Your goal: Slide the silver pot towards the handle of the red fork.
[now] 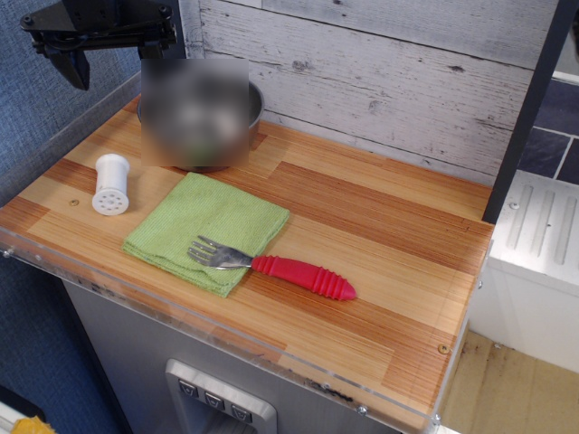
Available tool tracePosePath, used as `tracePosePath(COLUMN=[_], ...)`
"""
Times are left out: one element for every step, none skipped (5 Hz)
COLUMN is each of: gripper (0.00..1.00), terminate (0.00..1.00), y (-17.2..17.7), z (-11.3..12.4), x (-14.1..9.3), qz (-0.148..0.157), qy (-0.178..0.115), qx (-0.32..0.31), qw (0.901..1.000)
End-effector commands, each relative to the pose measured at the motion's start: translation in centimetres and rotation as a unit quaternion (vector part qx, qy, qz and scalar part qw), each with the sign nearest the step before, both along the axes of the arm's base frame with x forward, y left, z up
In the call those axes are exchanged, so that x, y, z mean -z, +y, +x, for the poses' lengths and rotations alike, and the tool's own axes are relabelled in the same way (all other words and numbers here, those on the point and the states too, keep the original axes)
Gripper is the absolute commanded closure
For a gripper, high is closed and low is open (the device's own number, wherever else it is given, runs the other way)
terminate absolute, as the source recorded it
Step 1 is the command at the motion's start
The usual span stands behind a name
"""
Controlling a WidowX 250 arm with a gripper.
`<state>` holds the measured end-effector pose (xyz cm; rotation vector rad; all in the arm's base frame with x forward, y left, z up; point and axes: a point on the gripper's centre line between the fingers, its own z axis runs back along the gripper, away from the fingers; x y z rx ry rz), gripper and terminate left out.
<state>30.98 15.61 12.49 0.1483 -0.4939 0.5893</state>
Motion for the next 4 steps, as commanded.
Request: tracePosePath(gripper=[0.00,0.00,0.00,0.00], terminate=[0.00,0.00,0.00,0.00], y=[0.0,0.1,-1.0,-2.8], z=[0.0,2.5,4.5,6.5], x=[0.0,0.9,1.1,1.0], qz=[0.000,-0.012,-0.012,-0.002], qy=[0.000,0.006,0.001,0.005], qx=[0.000,0.125,0.247,0.361], qw=[1.0000,0.9921,0.9691,0.9324])
